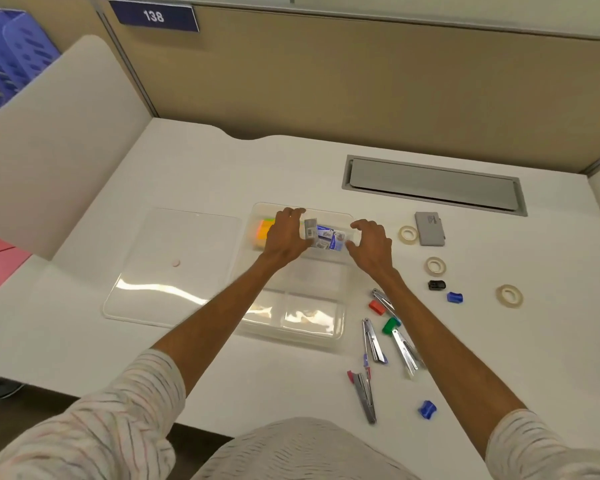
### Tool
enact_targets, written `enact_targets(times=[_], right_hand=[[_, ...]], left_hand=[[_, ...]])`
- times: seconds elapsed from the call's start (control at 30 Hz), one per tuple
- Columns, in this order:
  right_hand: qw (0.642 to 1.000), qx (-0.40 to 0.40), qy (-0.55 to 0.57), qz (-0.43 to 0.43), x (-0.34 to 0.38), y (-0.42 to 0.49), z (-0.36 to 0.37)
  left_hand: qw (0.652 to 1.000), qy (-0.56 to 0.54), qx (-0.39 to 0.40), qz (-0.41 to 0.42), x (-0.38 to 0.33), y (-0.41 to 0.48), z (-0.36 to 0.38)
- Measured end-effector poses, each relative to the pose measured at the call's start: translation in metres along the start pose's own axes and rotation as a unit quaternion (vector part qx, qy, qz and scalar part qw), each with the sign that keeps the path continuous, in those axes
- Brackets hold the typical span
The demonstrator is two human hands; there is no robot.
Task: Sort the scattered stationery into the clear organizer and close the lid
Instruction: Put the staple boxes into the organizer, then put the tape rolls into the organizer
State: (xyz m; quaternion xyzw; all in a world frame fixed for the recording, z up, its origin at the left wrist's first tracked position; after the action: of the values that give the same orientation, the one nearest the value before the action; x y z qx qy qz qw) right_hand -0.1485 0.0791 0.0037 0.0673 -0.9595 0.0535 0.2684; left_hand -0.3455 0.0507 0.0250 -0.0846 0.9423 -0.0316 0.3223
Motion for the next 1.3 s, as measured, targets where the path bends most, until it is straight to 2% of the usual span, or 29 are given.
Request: enact_targets(times=[0.2, 0.53, 0.8, 1.0, 1.3], right_hand=[[0.999, -0.017, -0.001, 0.038, -0.024, -0.006, -0.01], [0.996, -0.029, -0.015, 0.084, -0.07, -0.028, -0.031], [0.987, -0.039, -0.033, 0.15, -0.128, -0.038, -0.051], [0.979, -0.016, -0.034, 0.198, -0.166, -0.035, -0.056], [0.977, 0.003, -0.041, 0.207, -0.202, -0.03, -0.055]], left_hand=[[0.998, 0.055, 0.012, 0.007, -0.014, 0.0, 0.021], [0.997, 0.043, -0.003, 0.068, -0.059, -0.007, 0.056], [0.98, 0.065, -0.001, 0.188, -0.115, -0.012, 0.098], [0.98, 0.061, 0.054, 0.183, -0.141, 0.003, 0.144], [0.978, 0.104, 0.114, 0.139, -0.143, 0.036, 0.193]])
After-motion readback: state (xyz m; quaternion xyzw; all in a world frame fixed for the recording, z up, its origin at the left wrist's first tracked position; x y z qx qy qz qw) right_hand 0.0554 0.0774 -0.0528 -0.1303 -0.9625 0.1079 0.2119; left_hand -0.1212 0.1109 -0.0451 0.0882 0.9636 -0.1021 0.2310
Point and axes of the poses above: each hand's wrist, its own y-axis towards the middle knuckle, its own z-axis out of the palm, x = y × z, the point moved 6 cm from there along y, towards the middle knuckle, and after that the axes turned 2 degrees about -y, right-handed, at the moved point
